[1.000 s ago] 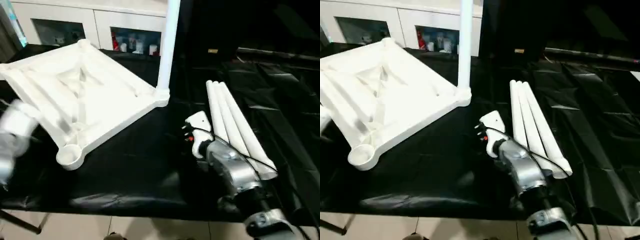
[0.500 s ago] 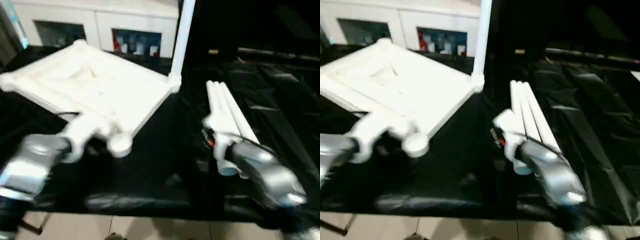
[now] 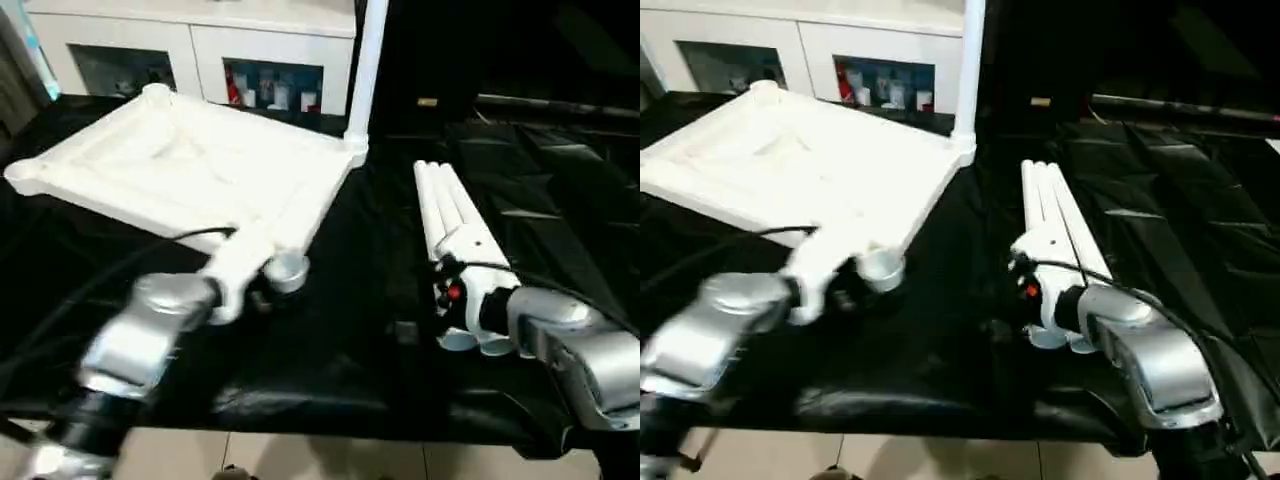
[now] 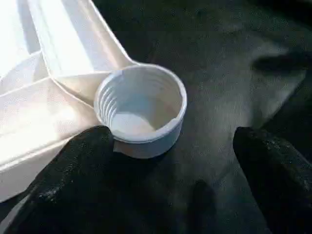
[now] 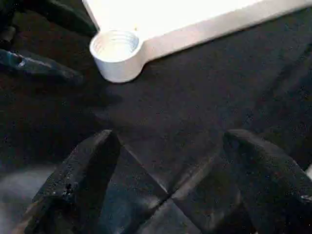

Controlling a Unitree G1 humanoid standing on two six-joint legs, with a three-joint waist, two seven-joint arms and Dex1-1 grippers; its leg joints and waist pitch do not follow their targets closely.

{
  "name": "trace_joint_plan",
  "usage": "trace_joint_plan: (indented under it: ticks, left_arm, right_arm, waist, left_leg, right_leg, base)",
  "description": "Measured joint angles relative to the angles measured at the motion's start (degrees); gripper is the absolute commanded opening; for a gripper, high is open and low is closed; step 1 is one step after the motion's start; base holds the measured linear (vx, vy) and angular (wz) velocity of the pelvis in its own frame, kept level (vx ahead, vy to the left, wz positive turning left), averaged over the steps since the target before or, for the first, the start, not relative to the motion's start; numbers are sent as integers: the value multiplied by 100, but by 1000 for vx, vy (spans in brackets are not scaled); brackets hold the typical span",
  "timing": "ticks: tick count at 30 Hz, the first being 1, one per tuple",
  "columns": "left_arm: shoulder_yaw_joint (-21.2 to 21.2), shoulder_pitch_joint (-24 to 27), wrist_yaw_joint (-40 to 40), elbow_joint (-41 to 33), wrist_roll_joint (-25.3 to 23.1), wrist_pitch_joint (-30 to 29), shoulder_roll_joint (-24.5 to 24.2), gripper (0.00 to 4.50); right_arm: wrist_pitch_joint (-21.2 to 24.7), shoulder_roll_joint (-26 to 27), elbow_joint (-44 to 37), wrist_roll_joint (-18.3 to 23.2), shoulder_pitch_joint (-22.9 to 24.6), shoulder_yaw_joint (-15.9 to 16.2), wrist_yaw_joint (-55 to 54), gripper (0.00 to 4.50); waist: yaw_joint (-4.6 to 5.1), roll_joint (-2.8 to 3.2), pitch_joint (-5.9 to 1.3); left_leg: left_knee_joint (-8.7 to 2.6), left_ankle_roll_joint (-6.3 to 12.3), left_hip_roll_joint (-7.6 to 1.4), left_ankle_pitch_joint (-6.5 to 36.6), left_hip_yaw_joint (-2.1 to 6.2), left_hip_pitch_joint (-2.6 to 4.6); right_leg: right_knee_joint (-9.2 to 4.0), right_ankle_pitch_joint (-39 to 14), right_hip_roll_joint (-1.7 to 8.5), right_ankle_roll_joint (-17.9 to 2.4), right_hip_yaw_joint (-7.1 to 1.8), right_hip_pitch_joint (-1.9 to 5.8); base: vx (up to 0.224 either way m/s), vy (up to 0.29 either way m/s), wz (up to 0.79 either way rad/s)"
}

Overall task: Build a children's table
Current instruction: Rotate table base, then pick table leg

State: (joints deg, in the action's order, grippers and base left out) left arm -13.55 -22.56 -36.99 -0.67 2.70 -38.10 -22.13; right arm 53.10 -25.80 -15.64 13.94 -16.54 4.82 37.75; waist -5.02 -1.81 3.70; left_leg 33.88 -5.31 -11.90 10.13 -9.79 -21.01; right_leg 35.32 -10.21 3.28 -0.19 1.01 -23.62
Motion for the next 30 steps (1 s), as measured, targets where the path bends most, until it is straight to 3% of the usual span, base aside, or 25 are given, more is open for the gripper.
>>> trace_joint_plan:
  ticks: [5, 9, 13, 22, 30]
  left_arm:
    - [-15, -43, -37, -253, 174, 185, 95, 449]
    - [111, -16, -358, -568, 267, 61, -434, 450]
    - [363, 110, -909, -1098, 543, -191, -1016, 450]
    - [401, 161, -1259, -1596, 994, -475, -1122, 450]
    - [353, 160, -1267, -1658, 1012, -590, -1152, 450]
  right_arm:
    - [746, 327, 40, -89, -506, -154, -565, 383]
    - [1453, 892, 392, -266, -988, -665, -1381, 419]
    - [1981, 1061, 714, -518, -1415, -1081, -2022, 448]
    - [2451, 1118, 1539, -731, -1732, -1261, -2490, 448]
    - [2516, 1149, 2048, -732, -1833, -1162, -2482, 448]
  waist:
    - [70, 0, 0]
    - [143, -1, 0]
    - [148, -23, -2]
    - [140, -64, -9]
    - [160, -75, -17]
  left_leg:
    - [0, -3, -1, -2, 1, 3]
    - [2, -12, 2, -7, 0, -6]
    - [1, -14, 2, -8, -5, -4]
    - [5, -40, 3, -24, -7, 3]
    - [6, -44, 3, -27, -7, 8]
  right_leg:
    - [10, 2, -4, 1, 0, -5]
    - [30, 0, -6, 4, -2, -25]
    - [44, -7, -5, 11, -8, -30]
    - [74, -10, -1, 16, -9, -32]
    - [82, -18, -2, 29, -9, -32]
  base:
    - [0, 0, 0]
    - [0, 0, 0]
    - [0, 0, 0]
    - [0, 0, 0]
    - [0, 0, 0]
